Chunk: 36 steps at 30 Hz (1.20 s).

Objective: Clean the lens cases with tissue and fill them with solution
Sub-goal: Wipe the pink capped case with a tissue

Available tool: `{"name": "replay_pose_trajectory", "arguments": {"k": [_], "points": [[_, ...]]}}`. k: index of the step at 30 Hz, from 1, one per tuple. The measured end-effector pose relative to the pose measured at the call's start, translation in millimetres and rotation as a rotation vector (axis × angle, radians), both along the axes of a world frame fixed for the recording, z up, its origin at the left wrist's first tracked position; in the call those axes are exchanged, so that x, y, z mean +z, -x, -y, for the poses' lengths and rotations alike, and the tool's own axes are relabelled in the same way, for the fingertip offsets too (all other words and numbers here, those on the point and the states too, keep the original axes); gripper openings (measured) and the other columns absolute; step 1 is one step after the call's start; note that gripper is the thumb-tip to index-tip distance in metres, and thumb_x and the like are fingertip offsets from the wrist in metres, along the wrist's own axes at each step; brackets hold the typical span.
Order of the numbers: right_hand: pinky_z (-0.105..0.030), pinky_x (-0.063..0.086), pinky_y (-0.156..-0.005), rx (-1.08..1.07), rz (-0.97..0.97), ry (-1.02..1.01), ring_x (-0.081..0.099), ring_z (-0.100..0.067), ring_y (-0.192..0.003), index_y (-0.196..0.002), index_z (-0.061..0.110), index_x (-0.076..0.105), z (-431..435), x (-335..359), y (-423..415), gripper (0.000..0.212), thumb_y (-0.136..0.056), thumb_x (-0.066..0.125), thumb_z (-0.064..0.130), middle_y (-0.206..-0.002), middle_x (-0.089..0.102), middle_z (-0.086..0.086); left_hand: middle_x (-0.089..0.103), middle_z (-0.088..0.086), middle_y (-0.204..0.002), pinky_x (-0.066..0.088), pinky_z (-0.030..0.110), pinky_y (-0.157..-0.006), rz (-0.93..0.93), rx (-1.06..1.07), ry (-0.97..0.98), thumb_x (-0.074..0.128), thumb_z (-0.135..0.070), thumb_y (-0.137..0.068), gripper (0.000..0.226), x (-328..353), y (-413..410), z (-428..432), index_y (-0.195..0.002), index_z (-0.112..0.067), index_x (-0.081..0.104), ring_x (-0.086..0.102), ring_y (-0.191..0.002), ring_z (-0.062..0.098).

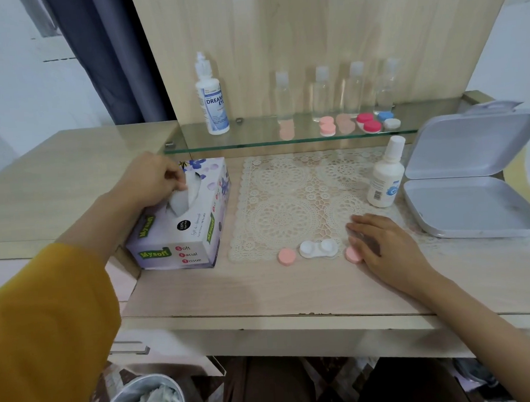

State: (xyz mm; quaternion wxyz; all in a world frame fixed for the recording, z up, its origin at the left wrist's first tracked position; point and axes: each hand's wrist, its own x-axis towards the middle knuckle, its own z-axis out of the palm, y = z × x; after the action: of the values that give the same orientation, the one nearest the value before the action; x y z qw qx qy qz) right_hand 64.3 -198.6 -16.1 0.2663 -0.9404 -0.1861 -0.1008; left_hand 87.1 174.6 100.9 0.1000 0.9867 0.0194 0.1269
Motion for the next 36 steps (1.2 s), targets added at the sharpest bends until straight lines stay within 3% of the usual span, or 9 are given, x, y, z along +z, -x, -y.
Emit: {"name": "replay_pose_trajectory", "arguments": {"k": [7,10,13,16,19,22,26,31,36], "points": [[-0.029,0.032,-0.101,0.001,0.004,0.002,0.042,-0.019,-0.127,-0.119,0.012,0.062,-0.6,0.2,1.2,0.032,-0.09,0.056,0.023,-0.131,0.054,0.0,0.059,0.001,-0.069,0.034,0.0,-0.058,0.066,-0.042,0.19,0.071,-0.003,-0.075,0.006,32.6,6.5,14.1,-0.08,-0.005,0.071,0.054,-0.061,-0.009],[-0.028,0.031,-0.102,0.003,-0.001,0.002,0.041,-0.019,-0.127,-0.12,0.012,0.061,-0.7,1.2,1.2,0.033,-0.09,0.055,0.024,-0.132,0.053,0.001,0.061,0.008,-0.077,0.037,0.008,-0.059,-0.022,-0.044,0.198,0.071,-0.004,-0.076,0.006,25.5,7.6,22.6,-0.077,-0.01,0.067,0.053,-0.065,0.009],[-0.028,0.03,-0.102,0.001,-0.005,0.003,0.04,-0.018,-0.128,-0.12,0.013,0.061,0.3,1.3,1.3,0.033,-0.09,0.054,0.025,-0.133,0.053,0.001,0.062,0.008,-0.085,0.041,0.013,-0.056,-0.06,-0.041,0.213,0.07,-0.008,-0.078,0.009,10.8,9.4,24.4,-0.075,-0.015,0.065,0.055,-0.071,0.013],[-0.029,0.031,-0.102,0.002,-0.008,0.003,0.04,-0.018,-0.128,-0.12,0.014,0.061,0.6,0.3,1.0,0.033,-0.091,0.053,0.026,-0.133,0.053,0.002,0.063,0.006,-0.103,0.039,0.022,-0.076,-0.022,0.027,0.219,0.07,-0.017,-0.079,0.019,-0.3,9.1,23.4,-0.096,-0.012,0.066,0.055,-0.093,0.018],[-0.03,0.032,-0.103,-0.001,-0.008,-0.005,0.04,-0.017,-0.127,-0.12,0.015,0.061,0.7,-0.5,0.3,0.033,-0.091,0.053,0.027,-0.132,0.053,0.003,0.063,0.004,-0.102,0.041,0.026,-0.082,-0.078,0.133,0.279,0.071,-0.027,-0.079,0.04,-5.9,7.1,23.7,-0.112,-0.007,0.06,0.054,-0.087,0.016],[-0.03,0.033,-0.102,0.0,-0.006,-0.008,0.041,-0.017,-0.127,-0.12,0.015,0.061,0.6,-0.5,0.1,0.032,-0.09,0.054,0.027,-0.132,0.053,0.003,0.059,-0.004,-0.075,0.037,0.014,-0.064,-0.028,0.149,0.325,0.074,-0.022,-0.077,0.034,-7.4,4.7,22.8,-0.106,-0.009,0.063,0.053,-0.074,0.013],[-0.031,0.033,-0.103,0.005,-0.005,-0.016,0.041,-0.017,-0.127,-0.12,0.015,0.061,1.2,-0.9,-0.1,0.033,-0.09,0.054,0.026,-0.132,0.053,0.003,0.056,-0.006,-0.064,0.035,0.013,-0.059,0.066,0.183,0.357,0.078,-0.018,-0.071,0.02,-5.0,5.1,23.5,-0.084,-0.007,0.069,0.051,-0.068,0.012],[-0.033,0.035,-0.103,0.006,-0.005,-0.02,0.041,-0.017,-0.127,-0.12,0.015,0.061,1.0,-1.2,-0.7,0.032,-0.09,0.053,0.026,-0.132,0.053,0.003,0.062,0.004,-0.071,0.04,0.022,-0.06,0.181,0.266,0.394,0.082,-0.016,-0.065,0.02,1.8,6.2,18.1,-0.075,-0.004,0.069,0.054,-0.072,0.017],[-0.032,0.034,-0.102,0.004,0.001,-0.019,0.042,-0.018,-0.126,-0.119,0.014,0.062,1.3,-1.7,-1.0,0.032,-0.09,0.054,0.026,-0.131,0.054,0.002,0.065,0.013,-0.083,0.041,0.027,-0.069,0.222,0.301,0.27,0.08,-0.016,-0.068,0.022,12.9,10.7,10.2,-0.078,-0.001,0.068,0.056,-0.08,0.026]]}}
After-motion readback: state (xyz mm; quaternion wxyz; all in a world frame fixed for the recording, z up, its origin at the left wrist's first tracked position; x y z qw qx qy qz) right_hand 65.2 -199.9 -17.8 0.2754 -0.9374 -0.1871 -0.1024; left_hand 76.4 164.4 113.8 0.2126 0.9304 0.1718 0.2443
